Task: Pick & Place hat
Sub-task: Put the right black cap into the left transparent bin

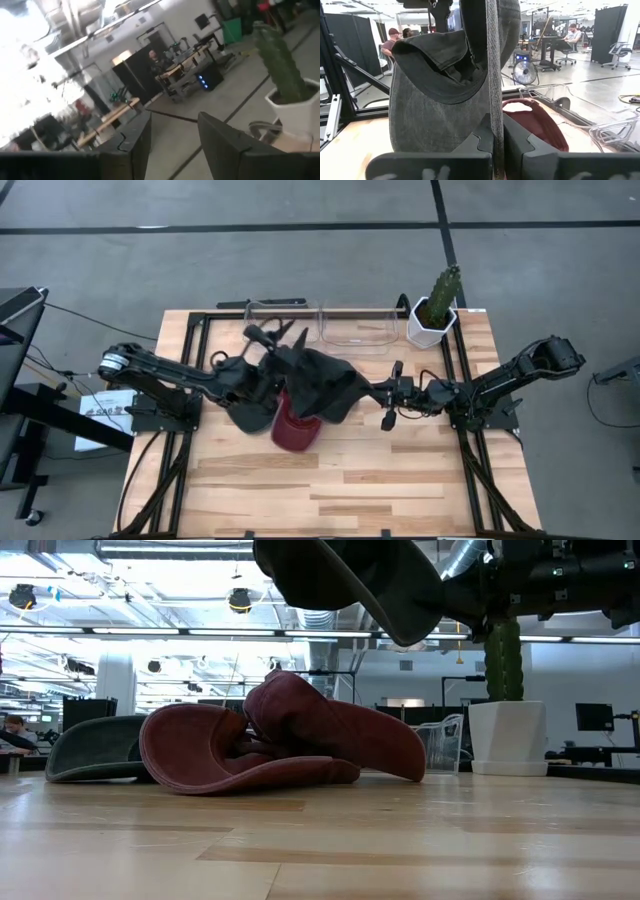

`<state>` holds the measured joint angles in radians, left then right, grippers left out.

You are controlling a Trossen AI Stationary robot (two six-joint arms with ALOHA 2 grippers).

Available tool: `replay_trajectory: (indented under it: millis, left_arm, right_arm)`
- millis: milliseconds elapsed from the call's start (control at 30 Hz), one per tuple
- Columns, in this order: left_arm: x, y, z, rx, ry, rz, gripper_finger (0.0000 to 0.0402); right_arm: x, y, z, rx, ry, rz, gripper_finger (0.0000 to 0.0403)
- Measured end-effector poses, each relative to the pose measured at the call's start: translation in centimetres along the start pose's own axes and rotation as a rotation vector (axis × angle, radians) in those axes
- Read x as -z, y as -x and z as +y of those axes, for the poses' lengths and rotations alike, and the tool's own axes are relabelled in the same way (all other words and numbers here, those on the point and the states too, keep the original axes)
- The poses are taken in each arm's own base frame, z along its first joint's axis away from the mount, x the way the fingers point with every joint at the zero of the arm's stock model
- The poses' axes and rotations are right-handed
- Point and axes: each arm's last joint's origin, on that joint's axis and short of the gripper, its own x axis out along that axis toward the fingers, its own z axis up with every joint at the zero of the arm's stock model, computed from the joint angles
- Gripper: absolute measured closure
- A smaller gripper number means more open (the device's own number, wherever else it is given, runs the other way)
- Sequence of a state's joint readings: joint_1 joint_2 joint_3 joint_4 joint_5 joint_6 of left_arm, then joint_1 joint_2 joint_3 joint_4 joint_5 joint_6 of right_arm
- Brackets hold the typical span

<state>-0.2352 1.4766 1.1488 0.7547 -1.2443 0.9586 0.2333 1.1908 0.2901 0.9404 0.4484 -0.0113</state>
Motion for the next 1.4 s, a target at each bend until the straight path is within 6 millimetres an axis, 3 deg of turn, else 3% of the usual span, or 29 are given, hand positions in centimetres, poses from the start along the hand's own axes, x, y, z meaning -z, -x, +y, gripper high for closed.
replay_trajectory:
  millis: [267,500,667,867,1000,1133,1267,1400]
  left_arm:
    - [0.8,0.5,0.9,-0.18,0.019,0.257,0.0243]
    - [4.0,2.6,-1.6,-0.139,0.046,0.233,0.0243]
    - [5.7,4.3,-2.4,-0.105,0.098,0.208,0.0243]
    - [6.7,6.6,-3.0,0.005,0.189,0.132,0.0243]
    - [6.7,7.7,-3.8,0.223,0.281,-0.007,0.0243]
    - [6.5,7.3,-4.2,0.369,0.379,-0.089,0.0243]
    - [7.2,6.8,-5.4,0.382,0.386,-0.07,0.0243]
    - [8.5,7.0,-7.6,0.377,0.335,-0.034,0.0243]
  right_arm:
    - [0.0,0.0,0.0,-0.001,0.019,-0.002,0.04]
    - [-0.3,0.4,0.4,-0.028,0.022,-0.009,0.04]
    - [-1.3,1.8,1.1,-0.085,0.046,-0.003,0.0401]
    - [-2.4,4.2,1.1,-0.003,0.092,0.031,0.0401]
    - [-2.6,5.5,0.7,0.083,0.101,0.07,0.0402]
    - [-2.4,5.7,0.7,0.076,0.066,0.098,0.0402]
    - [-1.8,5.5,1.0,0.085,0.068,0.128,0.0402]
    - [-1.5,5.5,0.5,0.247,0.096,0.138,0.0402]
